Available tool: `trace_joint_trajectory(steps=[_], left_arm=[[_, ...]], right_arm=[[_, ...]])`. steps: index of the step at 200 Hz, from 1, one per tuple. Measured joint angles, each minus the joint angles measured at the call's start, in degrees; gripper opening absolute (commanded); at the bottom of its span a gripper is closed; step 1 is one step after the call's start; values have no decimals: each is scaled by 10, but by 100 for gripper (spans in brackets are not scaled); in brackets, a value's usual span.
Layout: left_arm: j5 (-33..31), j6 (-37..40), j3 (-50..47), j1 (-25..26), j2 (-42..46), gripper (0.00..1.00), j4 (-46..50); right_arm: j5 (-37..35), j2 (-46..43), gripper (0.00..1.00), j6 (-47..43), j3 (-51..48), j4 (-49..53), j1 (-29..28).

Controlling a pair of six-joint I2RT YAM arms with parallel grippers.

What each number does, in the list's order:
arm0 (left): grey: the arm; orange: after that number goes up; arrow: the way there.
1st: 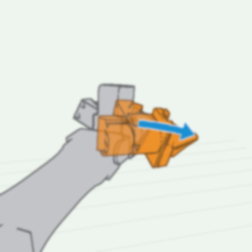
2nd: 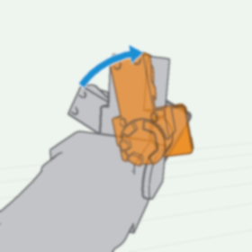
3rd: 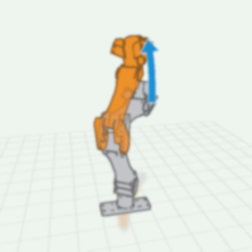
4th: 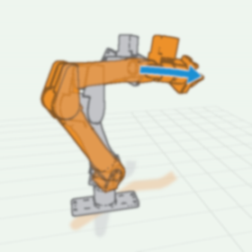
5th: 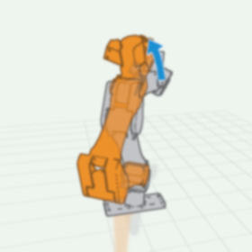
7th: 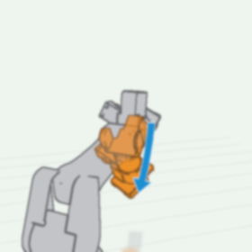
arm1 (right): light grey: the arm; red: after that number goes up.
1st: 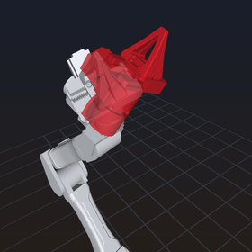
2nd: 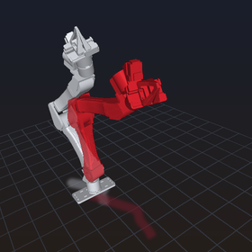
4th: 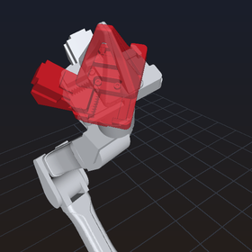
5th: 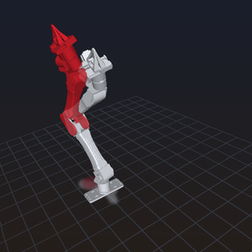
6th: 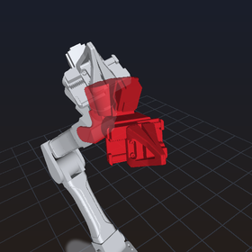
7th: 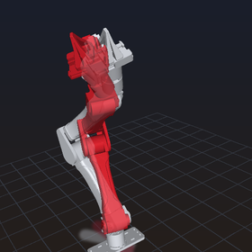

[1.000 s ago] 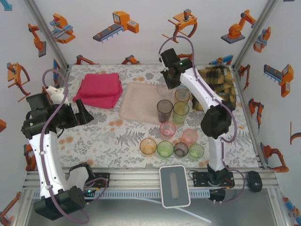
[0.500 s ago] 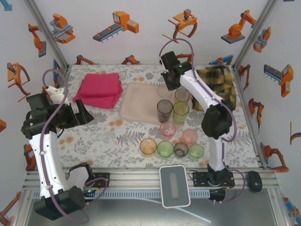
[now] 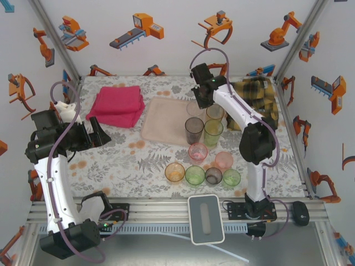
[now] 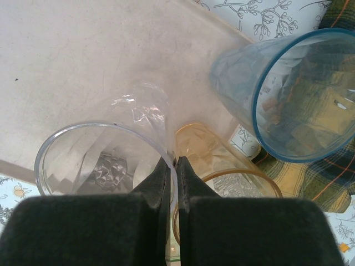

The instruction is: Place the glasses into the tray

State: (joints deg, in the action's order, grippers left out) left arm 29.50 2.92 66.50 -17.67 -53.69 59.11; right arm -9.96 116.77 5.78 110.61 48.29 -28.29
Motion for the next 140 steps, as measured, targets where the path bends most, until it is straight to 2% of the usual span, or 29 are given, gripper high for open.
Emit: trace_joint_trajectory(steps=[140], left_arm=[[1, 0, -1, 0, -2, 97, 0]], right_arm=[[23, 0, 8, 4, 0, -2, 5]])
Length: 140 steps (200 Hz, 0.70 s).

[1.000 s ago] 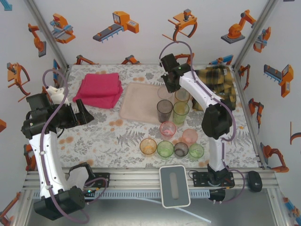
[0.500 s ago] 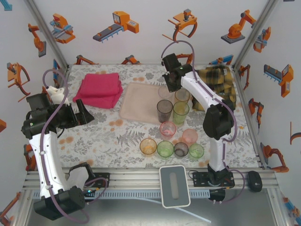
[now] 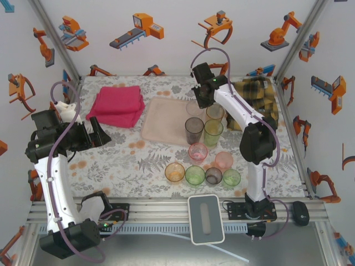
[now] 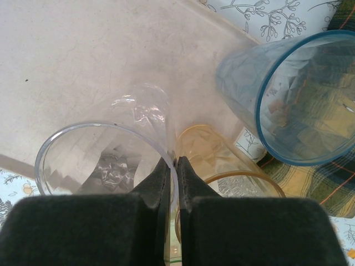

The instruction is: Place the glasses into the tray

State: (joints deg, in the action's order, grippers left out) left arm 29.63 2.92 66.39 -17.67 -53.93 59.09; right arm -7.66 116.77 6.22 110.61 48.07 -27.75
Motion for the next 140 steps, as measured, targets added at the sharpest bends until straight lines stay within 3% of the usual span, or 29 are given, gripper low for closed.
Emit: trace_joint_trajectory(steps=[108, 140], left_arm=[[0, 0, 0, 0, 1, 97, 0], [0, 0, 0, 0, 2, 97, 0]], right_arm=[[7, 11, 14, 0, 0, 0, 3], [7, 12, 21, 0, 0, 0, 4]])
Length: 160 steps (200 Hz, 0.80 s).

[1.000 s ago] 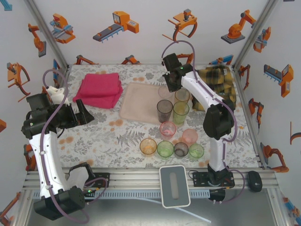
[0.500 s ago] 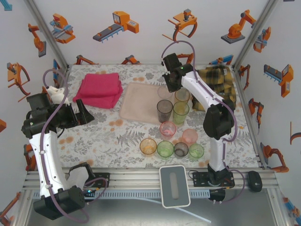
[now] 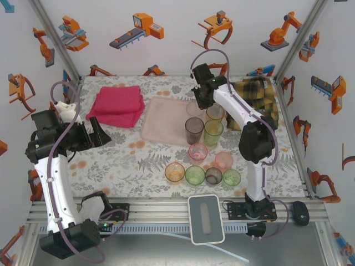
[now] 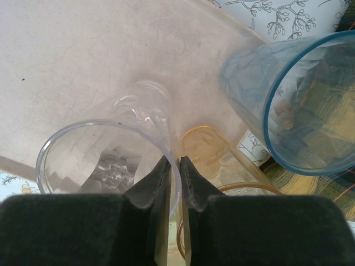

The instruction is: Place the glasses into the tray

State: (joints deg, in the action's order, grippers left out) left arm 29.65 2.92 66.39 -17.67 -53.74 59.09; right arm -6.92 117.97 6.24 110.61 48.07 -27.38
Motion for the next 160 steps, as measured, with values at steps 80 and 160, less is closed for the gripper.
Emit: trace_joint_trajectory(steps=[80, 160], left_arm=[[0, 0, 0, 0, 1, 97, 0], [0, 0, 0, 0, 1, 97, 0]], right_arm=[[0, 9, 33, 2, 14, 1, 0], [0, 21, 34, 1, 70, 10, 1]])
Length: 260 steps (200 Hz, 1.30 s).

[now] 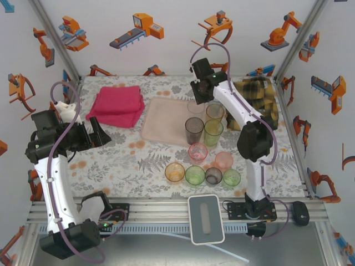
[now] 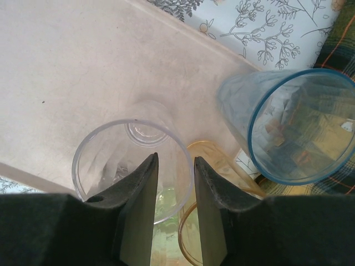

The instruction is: Place the glasses into the tray

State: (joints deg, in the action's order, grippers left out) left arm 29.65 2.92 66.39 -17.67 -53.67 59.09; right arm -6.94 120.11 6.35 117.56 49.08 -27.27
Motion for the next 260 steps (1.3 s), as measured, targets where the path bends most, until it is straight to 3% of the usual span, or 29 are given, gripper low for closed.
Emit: trace_joint_trajectory(steps=[45, 121, 153, 179, 223, 260], left_arm=[[-2, 9, 10, 16, -30, 97, 3], [-66, 60, 171, 174, -210, 98, 5], [-126, 72, 230, 273, -314, 99, -14], [-150, 77, 275, 322, -407, 98, -28], [-167, 72, 365, 347, -551, 92, -45], [-178, 65, 396, 349, -615, 89, -63]], right_arm=[[-6, 3, 35, 0, 39, 16, 0], [-28, -59, 35, 5, 74, 45, 0], [-39, -174, 35, 19, 24, 62, 0], [-49, -269, 35, 33, -23, 90, 1], [-58, -403, 35, 79, -177, 124, 1], [-58, -487, 34, 125, -292, 136, 1]])
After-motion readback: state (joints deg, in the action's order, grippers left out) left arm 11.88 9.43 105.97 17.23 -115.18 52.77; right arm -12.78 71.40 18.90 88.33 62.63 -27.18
